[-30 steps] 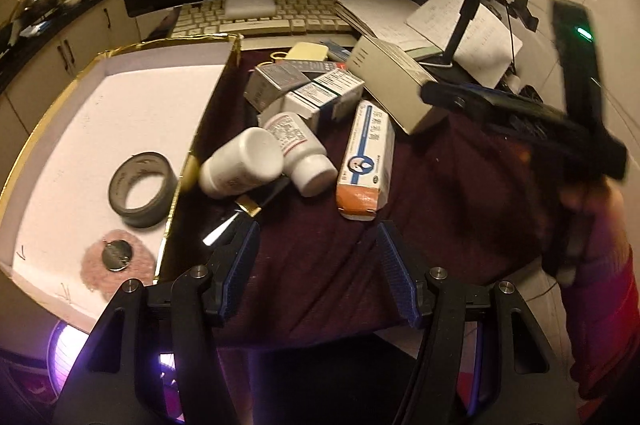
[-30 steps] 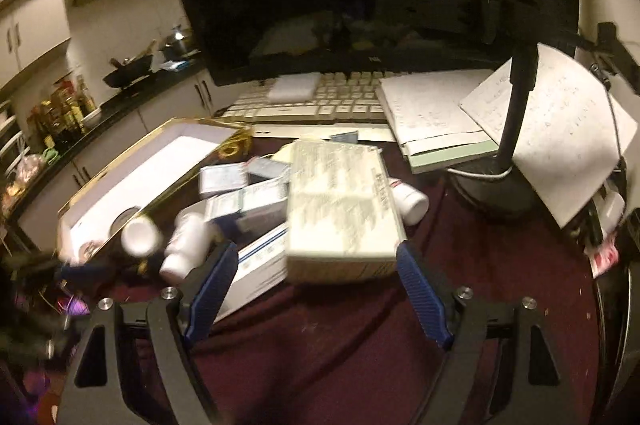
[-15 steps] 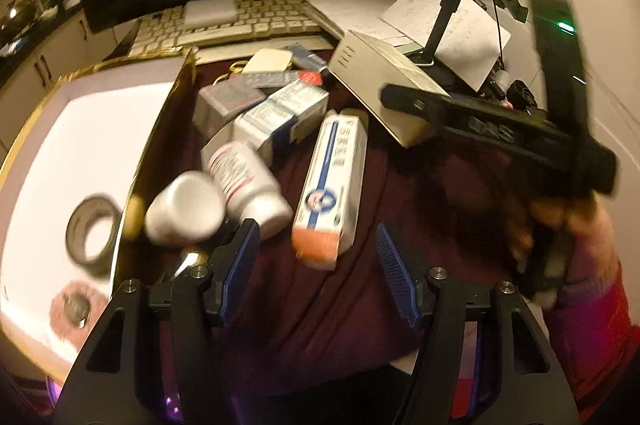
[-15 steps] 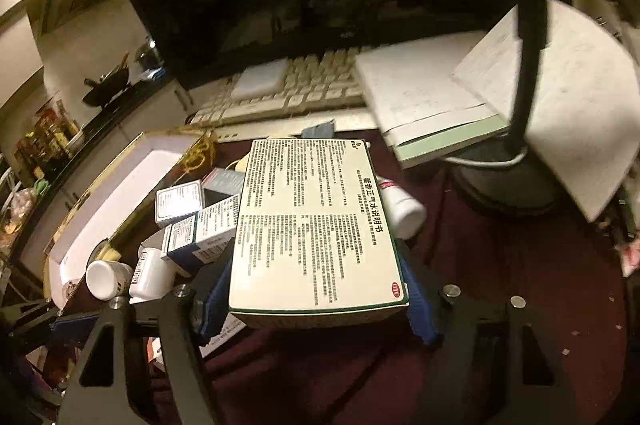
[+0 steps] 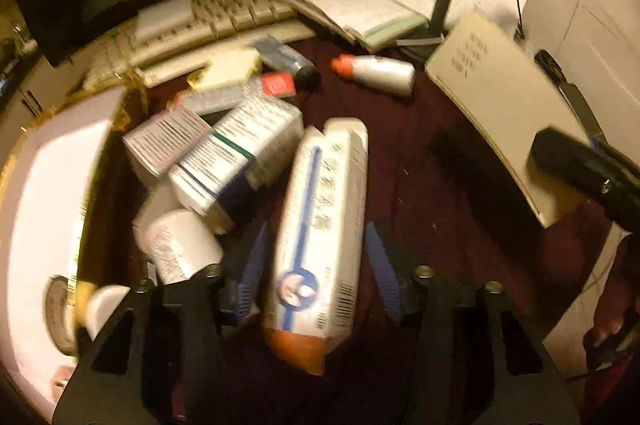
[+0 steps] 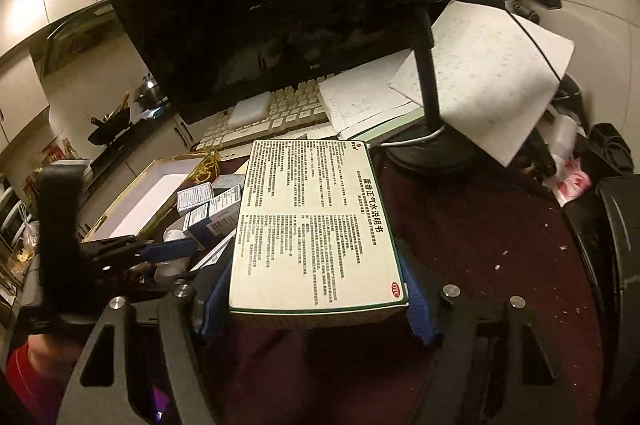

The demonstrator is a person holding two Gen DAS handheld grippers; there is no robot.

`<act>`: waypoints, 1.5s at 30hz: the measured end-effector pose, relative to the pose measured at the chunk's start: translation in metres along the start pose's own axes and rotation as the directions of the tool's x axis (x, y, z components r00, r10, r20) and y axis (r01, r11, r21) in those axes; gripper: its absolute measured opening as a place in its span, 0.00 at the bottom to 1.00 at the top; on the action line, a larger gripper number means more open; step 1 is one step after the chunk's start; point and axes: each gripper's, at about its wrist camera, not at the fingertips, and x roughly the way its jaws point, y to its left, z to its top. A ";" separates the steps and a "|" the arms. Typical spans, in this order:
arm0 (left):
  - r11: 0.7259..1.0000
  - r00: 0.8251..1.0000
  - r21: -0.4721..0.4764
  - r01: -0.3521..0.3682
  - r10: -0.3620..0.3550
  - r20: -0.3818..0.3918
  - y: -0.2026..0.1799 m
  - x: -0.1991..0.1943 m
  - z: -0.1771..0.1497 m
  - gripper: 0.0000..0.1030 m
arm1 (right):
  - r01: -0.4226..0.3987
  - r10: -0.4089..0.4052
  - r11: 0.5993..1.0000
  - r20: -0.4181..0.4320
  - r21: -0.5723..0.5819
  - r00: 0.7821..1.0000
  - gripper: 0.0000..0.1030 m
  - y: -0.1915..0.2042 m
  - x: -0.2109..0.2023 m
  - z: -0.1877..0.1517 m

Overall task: Organize objects
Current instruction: 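Grasp the large white printed box with the right tool while the left tool grasps the blue-white cream box, then carry both boxes over the white tray and lower them inside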

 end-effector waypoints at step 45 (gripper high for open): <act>0.960 0.962 -0.263 0.101 -0.026 0.273 0.101 -0.133 -0.076 0.27 | -0.056 0.060 0.991 0.029 -0.124 0.998 0.70 0.073 -0.019 0.020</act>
